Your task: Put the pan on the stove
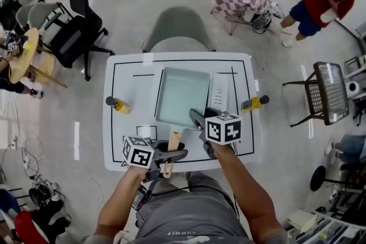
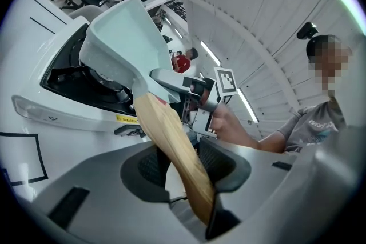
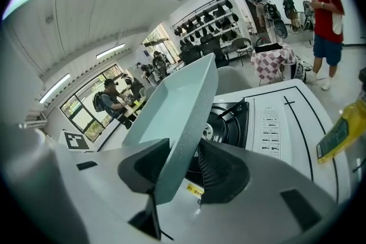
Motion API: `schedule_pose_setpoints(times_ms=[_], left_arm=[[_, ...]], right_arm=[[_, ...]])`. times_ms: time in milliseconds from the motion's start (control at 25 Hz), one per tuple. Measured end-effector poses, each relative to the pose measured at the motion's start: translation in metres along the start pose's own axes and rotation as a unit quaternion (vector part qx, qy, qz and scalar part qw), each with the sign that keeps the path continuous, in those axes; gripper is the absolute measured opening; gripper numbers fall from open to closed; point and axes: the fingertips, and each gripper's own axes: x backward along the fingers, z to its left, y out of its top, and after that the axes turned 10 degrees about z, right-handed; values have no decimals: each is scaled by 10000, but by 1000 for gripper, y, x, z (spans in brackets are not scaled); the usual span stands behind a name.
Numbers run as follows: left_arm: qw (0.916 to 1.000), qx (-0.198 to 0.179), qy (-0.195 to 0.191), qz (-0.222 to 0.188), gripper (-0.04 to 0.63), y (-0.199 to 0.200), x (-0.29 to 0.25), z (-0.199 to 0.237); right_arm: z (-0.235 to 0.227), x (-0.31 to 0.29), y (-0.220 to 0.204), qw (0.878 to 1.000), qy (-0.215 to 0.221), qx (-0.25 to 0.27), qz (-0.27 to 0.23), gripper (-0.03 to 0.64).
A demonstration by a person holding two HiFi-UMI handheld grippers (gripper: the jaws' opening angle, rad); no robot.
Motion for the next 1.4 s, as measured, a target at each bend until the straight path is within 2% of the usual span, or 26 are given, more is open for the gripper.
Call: schedule_pose_setpoints(times_ms=[320, 600, 1000, 1240, 1400], left_arm=[[9994, 344, -91, -3, 158, 8, -8, 27], [9983, 569, -100, 37, 163, 8, -14, 43], [9984, 558, 13, 77, 167, 16, -21, 53], [9983, 574, 108, -39, 169, 20, -23, 58], [9982, 568, 55, -192, 173, 25, -24, 60]], right_arm=[[-25, -25, 0, 9990, -381, 172, 161, 179], [-41, -42, -6, 9979, -530, 248, 284, 179], [-55, -49, -5, 9970, -669, 262, 296, 191], [-60, -46, -3, 9913, -1059, 681, 383, 197], [-61, -46, -3, 9904, -1118, 729, 367, 192]])
